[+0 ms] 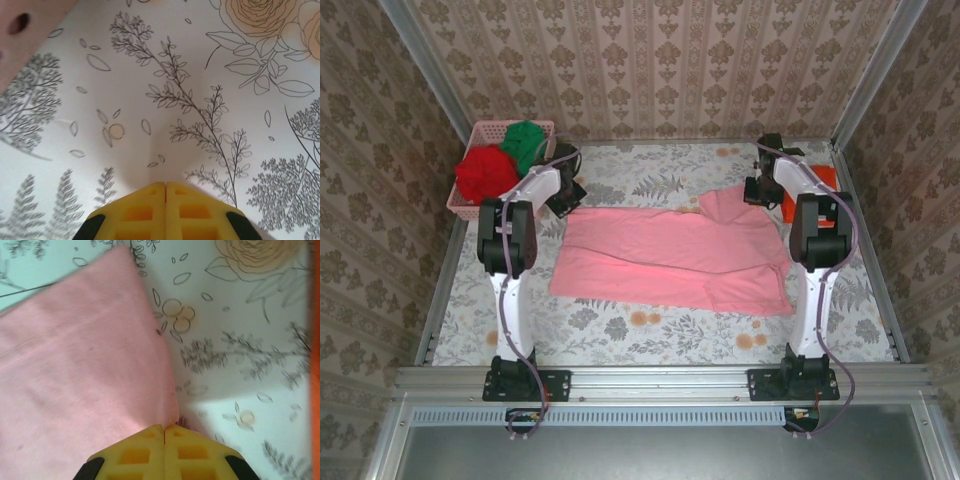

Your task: Fold and stack the t-shirts

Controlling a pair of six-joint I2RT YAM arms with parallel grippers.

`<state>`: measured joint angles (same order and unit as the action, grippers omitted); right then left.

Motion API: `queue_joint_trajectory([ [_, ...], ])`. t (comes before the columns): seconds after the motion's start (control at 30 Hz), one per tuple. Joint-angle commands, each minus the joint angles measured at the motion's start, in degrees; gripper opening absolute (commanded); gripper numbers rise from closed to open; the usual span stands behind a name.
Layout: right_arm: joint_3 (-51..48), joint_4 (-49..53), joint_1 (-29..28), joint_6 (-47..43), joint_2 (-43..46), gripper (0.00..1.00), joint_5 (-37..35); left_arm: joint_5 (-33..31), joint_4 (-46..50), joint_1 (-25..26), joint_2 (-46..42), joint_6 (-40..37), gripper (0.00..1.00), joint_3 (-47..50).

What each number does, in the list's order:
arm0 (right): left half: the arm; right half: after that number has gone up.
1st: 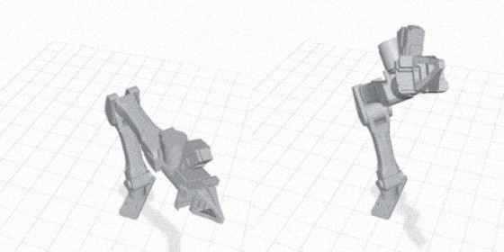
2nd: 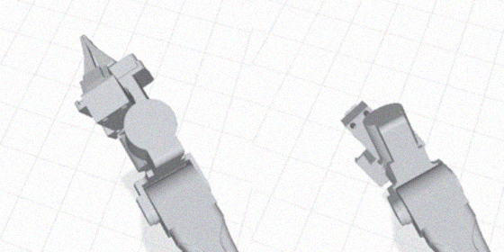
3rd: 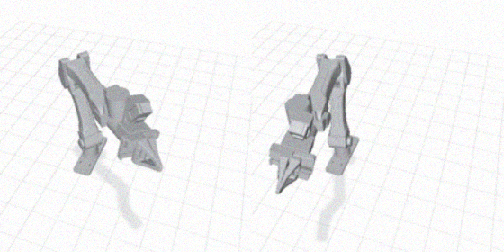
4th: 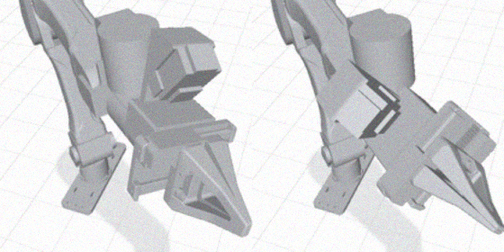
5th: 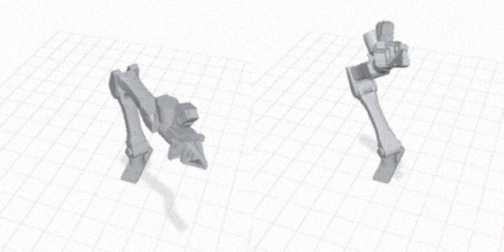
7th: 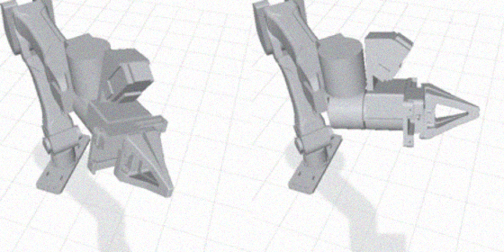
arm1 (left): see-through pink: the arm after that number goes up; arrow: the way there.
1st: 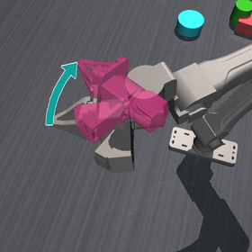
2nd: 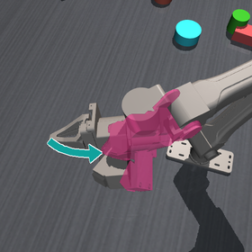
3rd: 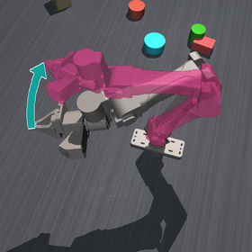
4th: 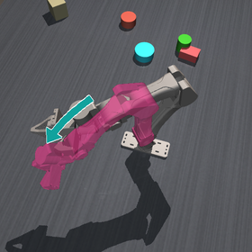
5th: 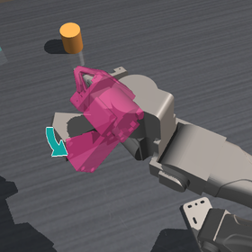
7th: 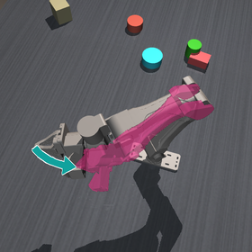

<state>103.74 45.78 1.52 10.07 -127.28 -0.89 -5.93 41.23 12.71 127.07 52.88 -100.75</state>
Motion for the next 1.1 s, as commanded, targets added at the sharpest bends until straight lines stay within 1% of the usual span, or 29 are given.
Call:
queue_joint_trajectory([
  [0.0, -4.3, -2.2, 0.2, 1.8, 8.9, 0.0, -0.3, 0.4, 0.2, -0.4, -5.7, -1.3, 0.0, 1.2],
  [0.1, -9.6, -3.9, 0.2, 2.1, 14.5, 0.0, -1.0, 0.6, 0.6, -0.4, -7.8, -2.3, 0.0, 2.3],
  [0.23, -17.0, -5.3, 0.2, 2.2, 22.1, 0.0, -1.5, 0.9, -0.5, -0.2, -11.7, -2.9, 0.0, 6.6],
  [0.43, -26.2, -5.0, 0.2, 2.2, 33.9, 0.0, -1.5, 2.5, -0.6, 0.0, -17.3, -4.6, 0.0, 10.7],
  [0.57, -30.6, -3.7, 0.2, 2.5, 40.5, 0.0, -0.4, 3.2, 0.6, 0.0, -20.7, -5.7, 0.0, 13.1],
  [0.73, -35.6, -1.2, 0.1, 3.1, 49.0, 0.0, -1.2, 4.9, 0.2, 0.1, -25.2, -6.1, 0.0, 17.9],
  [0.93, -39.2, 3.7, 0.2, 4.4, 55.9, 0.0, -3.1, 5.3, 2.5, 0.1, -29.5, -7.5, 0.0, 22.0],
  [1.07, -43.0, 6.3, 0.1, 5.6, 60.4, 0.0, -2.8, 4.9, 3.0, 0.2, -33.9, -7.1, 0.0, 27.2],
])
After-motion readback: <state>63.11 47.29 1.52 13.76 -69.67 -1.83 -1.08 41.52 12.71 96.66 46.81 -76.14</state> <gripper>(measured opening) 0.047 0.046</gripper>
